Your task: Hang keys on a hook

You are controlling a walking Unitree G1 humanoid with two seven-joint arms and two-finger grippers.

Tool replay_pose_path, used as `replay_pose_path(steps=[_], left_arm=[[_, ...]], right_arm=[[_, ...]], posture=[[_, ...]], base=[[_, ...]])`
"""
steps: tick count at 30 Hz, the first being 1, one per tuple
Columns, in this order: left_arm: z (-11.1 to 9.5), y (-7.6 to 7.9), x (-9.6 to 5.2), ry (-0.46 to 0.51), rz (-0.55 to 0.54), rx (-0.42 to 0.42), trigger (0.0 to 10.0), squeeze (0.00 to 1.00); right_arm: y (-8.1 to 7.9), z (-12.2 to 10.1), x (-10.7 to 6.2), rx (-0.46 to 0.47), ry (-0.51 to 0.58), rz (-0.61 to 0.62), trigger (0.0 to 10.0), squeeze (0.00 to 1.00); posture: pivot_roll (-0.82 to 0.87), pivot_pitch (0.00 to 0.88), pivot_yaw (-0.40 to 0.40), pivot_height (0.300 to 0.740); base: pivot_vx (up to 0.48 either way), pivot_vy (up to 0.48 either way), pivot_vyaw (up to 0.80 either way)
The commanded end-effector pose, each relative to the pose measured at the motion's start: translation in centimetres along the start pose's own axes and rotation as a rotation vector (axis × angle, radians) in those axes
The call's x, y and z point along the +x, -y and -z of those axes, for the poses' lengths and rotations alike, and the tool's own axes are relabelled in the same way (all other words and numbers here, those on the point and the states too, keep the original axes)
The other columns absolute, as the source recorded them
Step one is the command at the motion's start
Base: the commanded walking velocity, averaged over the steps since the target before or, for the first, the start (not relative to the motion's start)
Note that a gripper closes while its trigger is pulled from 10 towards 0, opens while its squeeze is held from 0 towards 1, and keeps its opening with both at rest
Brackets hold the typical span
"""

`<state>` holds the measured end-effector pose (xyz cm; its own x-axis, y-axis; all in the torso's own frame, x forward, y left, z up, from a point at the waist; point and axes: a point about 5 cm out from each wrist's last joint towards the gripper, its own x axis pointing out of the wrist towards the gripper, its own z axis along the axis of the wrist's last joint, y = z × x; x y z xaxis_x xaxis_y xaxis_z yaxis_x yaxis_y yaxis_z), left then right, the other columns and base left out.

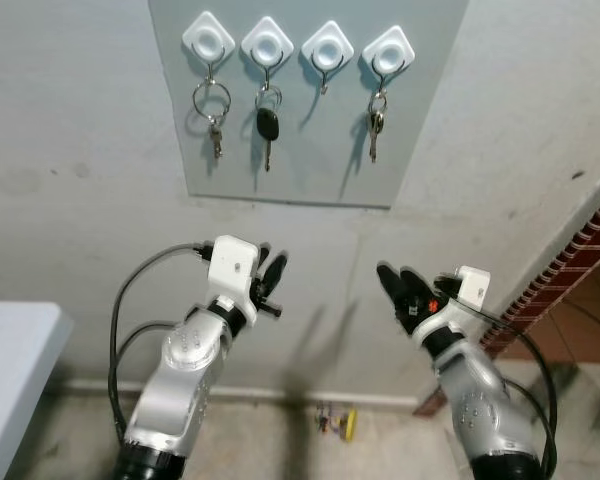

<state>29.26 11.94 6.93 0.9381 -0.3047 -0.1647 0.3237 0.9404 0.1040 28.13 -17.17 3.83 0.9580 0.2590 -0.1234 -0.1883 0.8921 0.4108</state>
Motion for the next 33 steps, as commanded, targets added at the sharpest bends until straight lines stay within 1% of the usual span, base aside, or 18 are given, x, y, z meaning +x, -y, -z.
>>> replay_pose_path(steps=[1,2,3,5,6,8,9,10,13,15,16,17,20,22,23,25,29,33], left_arm=[[1.5,-0.4,-0.3,-0.039,-0.036,0.019,10.0,0.0],[3.5,-0.8,-0.7,-0.107,-0.058,-0.002,10.0,0.0],[4.6,-0.9,-1.0,-0.145,-0.064,0.001,10.0,0.0],[5.2,-1.0,-1.1,-0.165,-0.066,0.004,10.0,0.0],[6.8,-1.0,-1.6,-0.214,-0.061,-0.037,10.0,0.0],[7.7,-1.0,-1.9,-0.241,-0.055,-0.071,10.0,0.0],[8.6,-0.9,-2.2,-0.266,-0.055,-0.067,10.0,0.0],[8.6,-0.9,-2.2,-0.266,-0.055,-0.067,10.0,0.0],[10.1,-0.7,-2.8,-0.326,-0.045,-0.124,10.0,0.0],[10.8,-0.6,-3.2,-0.373,-0.046,-0.13,10.0,0.0],[11.3,-0.4,-3.4,-0.397,-0.04,-0.13,10.0,0.0],[11.8,-0.3,-3.8,-0.429,-0.04,-0.133,10.0,0.0],[13.9,0.1,-5.5,-0.542,-0.071,-0.201,10.0,0.0],[15.4,0.5,-7.2,-0.627,-0.092,-0.225,10.0,0.0],[16.0,0.6,-7.8,-0.658,-0.094,-0.229,10.0,0.0],[16.7,1.0,-8.8,-0.692,-0.086,-0.247,10.0,0.0],[17.1,1.3,-9.5,-0.698,-0.083,-0.265,10.0,0.0],[17.3,0.8,-9.8,-0.704,-0.112,-0.282,10.0,0.0]], right_arm=[[0.8,1.2,-0.7,-0.032,-0.044,0.029,10.0,0.0],[1.6,2.5,-1.5,-0.041,-0.088,0.078,10.0,0.0],[2.2,3.2,-2.0,-0.042,-0.119,0.109,10.0,0.0],[2.5,3.7,-2.3,-0.043,-0.137,0.126,10.0,0.0],[3.5,5.1,-3.4,-0.066,-0.195,0.192,10.0,0.0],[4.0,6.0,-4.2,-0.085,-0.236,0.229,10.0,0.0],[4.3,7.2,-5.1,-0.129,-0.299,0.241,10.0,0.0],[4.3,7.2,-5.1,-0.129,-0.299,0.241,10.0,0.0],[4.8,9.2,-6.8,-0.129,-0.404,0.281,10.0,0.0],[5.0,10.3,-7.9,-0.168,-0.477,0.3,10.0,0.0],[5.0,10.8,-8.4,-0.158,-0.501,0.307,10.0,0.0],[5.1,11.6,-9.4,-0.161,-0.553,0.326,10.0,0.0],[5.5,13.2,-11.6,-0.145,-0.651,0.384,10.0,0.0],[5.8,14.0,-13.1,-0.129,-0.698,0.44,10.0,0.0],[5.9,14.2,-13.7,-0.143,-0.722,0.456,10.0,0.0],[5.9,14.6,-14.3,-0.136,-0.741,0.472,10.0,0.0],[6.1,14.6,-14.7,-0.12,-0.735,0.502,10.0,0.0],[6.0,14.5,-14.3,-0.124,-0.724,0.498,10.0,0.0]], posture=[[-0.04,0.051,-0.002,0.74],[-0.04,0.05,0.0,0.74],[-0.04,0.049,0.0,0.74],[-0.04,0.049,0.0,0.74],[-0.03,0.048,-0.003,0.74],[-0.03,0.044,-0.005,0.74],[-0.02,0.041,-0.007,0.74],[-0.02,0.041,-0.007,0.74],[-0.02,0.034,-0.009,0.74],[-0.02,0.016,-0.006,0.74],[-0.03,0.002,0.001,0.74],[-0.03,0.0,0.007,0.74],[-0.04,0.0,0.018,0.74],[-0.05,0.0,0.026,0.74],[-0.05,0.0,0.026,0.74],[-0.07,0.0,0.033,0.74],[-0.09,0.0,0.041,0.74],[-0.1,0.0,0.026,0.74]], base=[[0.0,0.0,0.0],[0.0,0.0,0.0],[0.0,0.0,0.0],[0.0,0.0,0.0],[0.0,0.0,0.0],[0.0,0.0,0.0],[0.0,0.0,0.0],[0.0,0.0,0.0],[0.0,0.0,0.0],[0.0,0.0,0.0],[0.0,0.0,0.0],[0.0,0.0,0.0],[0.0,0.0,0.0],[0.0,0.0,0.0],[0.0,0.0,0.0],[0.0,0.0,0.0],[0.0,0.0,0.0],[0.0,0.0,0.0]])
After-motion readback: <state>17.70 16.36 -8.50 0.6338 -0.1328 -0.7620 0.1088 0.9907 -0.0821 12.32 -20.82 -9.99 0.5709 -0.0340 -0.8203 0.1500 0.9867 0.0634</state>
